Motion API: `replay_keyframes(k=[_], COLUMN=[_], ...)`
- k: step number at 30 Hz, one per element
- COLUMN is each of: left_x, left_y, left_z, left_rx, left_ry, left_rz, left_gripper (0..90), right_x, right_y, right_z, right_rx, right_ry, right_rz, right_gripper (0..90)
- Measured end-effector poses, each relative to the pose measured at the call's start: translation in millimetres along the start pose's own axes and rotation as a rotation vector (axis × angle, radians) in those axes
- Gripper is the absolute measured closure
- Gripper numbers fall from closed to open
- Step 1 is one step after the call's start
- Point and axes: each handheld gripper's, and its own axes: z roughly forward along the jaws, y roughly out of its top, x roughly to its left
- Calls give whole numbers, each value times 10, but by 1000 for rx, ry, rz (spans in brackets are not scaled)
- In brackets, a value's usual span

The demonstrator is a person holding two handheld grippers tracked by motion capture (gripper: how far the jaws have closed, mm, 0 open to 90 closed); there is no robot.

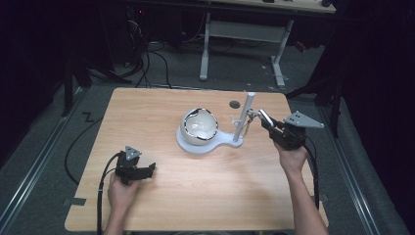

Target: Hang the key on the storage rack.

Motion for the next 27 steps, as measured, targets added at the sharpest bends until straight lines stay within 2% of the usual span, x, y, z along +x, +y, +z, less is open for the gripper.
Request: replay_keyframes(k=[7, 13, 27], left_x=[0, 0, -1], left_y=[0, 0, 0], left_z=[0, 0, 0], left_rx=[0, 0, 0], left_ry=[0, 0, 0], left_rz=[0, 0, 0], left_gripper=[177, 178, 177], right_x=[16, 2, -6], right_y=[-48, -122, -242], right_z=[32, 65, 151], right_rx=[17, 35, 78], right_ry=[4, 7, 10], right_rz=[2, 29, 50], right_gripper=[756, 755, 752])
